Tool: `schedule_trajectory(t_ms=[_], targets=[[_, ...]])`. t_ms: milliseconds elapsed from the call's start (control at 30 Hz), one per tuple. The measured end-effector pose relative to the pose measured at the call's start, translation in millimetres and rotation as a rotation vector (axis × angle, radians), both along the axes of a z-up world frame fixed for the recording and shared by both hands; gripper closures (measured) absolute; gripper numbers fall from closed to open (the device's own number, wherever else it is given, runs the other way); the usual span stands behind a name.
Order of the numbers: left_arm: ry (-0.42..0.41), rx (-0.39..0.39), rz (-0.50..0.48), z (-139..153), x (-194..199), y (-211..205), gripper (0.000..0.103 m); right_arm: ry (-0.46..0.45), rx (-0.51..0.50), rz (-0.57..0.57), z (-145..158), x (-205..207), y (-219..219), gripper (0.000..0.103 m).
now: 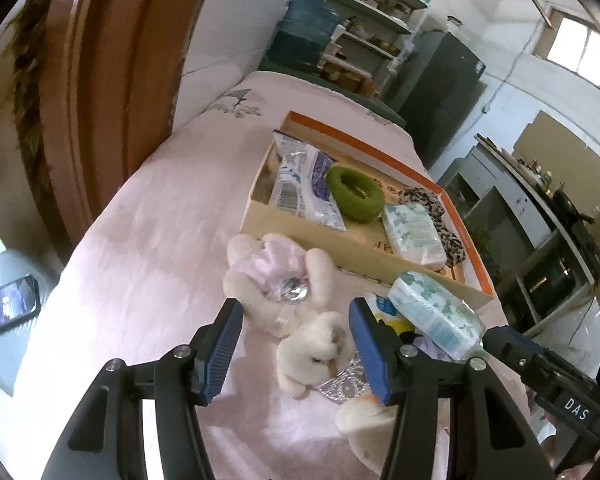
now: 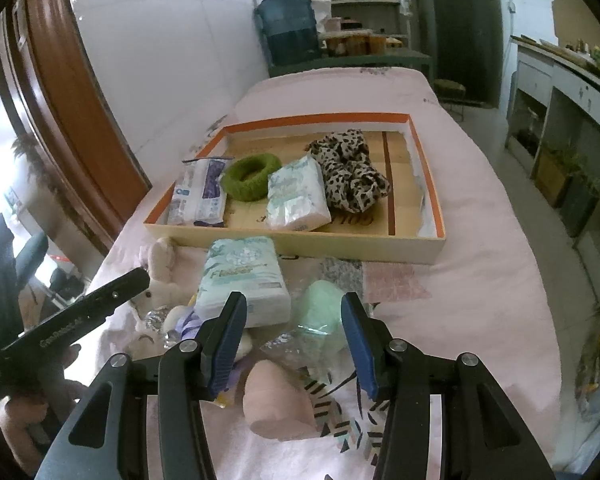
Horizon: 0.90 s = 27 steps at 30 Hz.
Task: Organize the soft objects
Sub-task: 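Grasp the white plush bunny with the left tool while the right tool grasps the mint-green bag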
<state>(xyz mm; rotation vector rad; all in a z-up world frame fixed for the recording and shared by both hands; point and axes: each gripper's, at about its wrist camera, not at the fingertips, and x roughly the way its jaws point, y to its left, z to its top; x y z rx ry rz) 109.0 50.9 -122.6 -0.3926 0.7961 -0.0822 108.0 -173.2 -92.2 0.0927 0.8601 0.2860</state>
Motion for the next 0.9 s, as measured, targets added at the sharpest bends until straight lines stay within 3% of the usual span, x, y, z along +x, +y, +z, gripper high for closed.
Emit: schedule_trajectory(t_ms=[400, 467, 533, 600, 900], targets=[[0.069, -0.035, -0.021, -19, 19, -11, 0.048, 0.012, 0.015, -0.007, -7, 5, -9, 0.051], [0.07, -0.033, -0.02, -20, 23, -13, 0.048, 0.014, 0.016, -0.007, -8, 5, -10, 0.04], [0.072, -0.029, -0.023, -20, 26, -14, 0.048, 0.013, 0.016, -0.003, -8, 4, -10, 0.038], [0.068, -0.028, -0.033, -20, 29, -15, 0.059, 0.014, 0.017, 0.002, -9, 4, -10, 0.038], [0.029, -0.032, -0.058, -19, 27, -12, 0.066, 0.057, 0.015, -0.013, -24, 9, -12, 0.038]])
